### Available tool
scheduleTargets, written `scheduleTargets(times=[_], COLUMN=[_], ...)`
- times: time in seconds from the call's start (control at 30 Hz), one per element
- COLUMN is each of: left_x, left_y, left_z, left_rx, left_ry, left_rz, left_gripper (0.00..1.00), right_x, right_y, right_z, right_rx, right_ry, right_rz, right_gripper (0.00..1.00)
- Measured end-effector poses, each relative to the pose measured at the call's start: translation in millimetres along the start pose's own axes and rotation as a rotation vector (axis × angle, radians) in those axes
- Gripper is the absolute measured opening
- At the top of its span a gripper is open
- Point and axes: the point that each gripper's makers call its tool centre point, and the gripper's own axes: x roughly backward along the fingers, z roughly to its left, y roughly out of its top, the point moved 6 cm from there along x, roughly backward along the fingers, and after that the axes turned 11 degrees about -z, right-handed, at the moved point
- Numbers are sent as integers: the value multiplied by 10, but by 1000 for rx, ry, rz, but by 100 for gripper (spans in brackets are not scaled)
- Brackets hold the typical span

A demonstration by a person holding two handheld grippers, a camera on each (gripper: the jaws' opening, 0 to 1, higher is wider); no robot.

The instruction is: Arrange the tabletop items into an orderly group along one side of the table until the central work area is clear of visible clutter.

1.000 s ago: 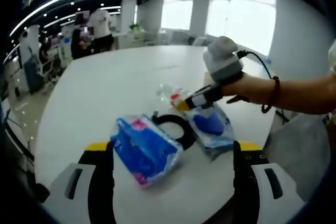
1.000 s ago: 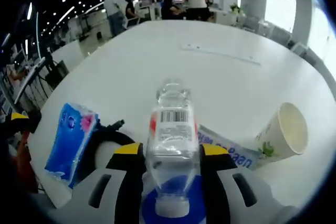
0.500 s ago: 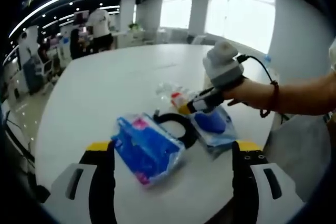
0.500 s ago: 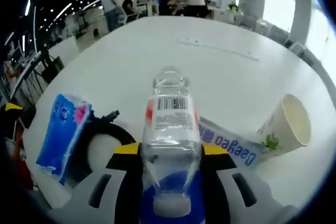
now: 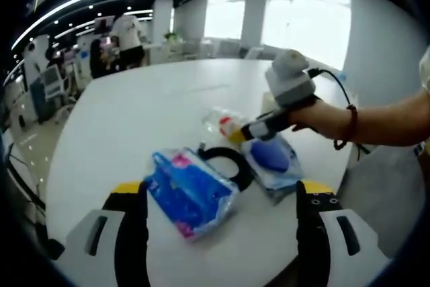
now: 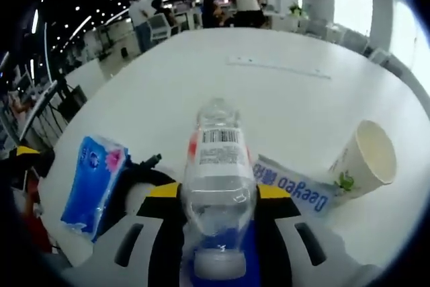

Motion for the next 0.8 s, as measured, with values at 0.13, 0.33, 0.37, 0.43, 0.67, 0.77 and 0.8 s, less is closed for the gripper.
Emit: scheduleTargets(times=[0.13, 0.33, 0.37, 0.43, 0.67, 0.77, 0.8], left_x=[-17, -84, -99, -136, -239, -269, -272], left_y=[3, 38, 43, 63, 116, 115, 114], left_z=[16, 48, 50, 50, 19, 6, 3], left_rx=[-6, -35, -41, -54, -71, -70, -71], left_ry=[-3, -16, -20, -30, -61, -72, -74], left_rz=[-2, -7, -6, -10, -32, -32, -34], left_gripper=[87, 86, 86, 86, 85, 84, 84], right_x=[24, 90, 105, 124, 180, 191, 189], right_y=[57, 174, 199, 238, 349, 394, 390], right_z=[-7, -26, -32, -42, -83, -93, -91], right_rx=[-61, -104, -106, -110, -107, -99, -87], right_ry=[12, 16, 14, 14, 2, 4, 5], right_rz=[-8, -45, -51, -63, -108, -116, -119], right_gripper=[39, 38, 38, 38, 37, 35, 35])
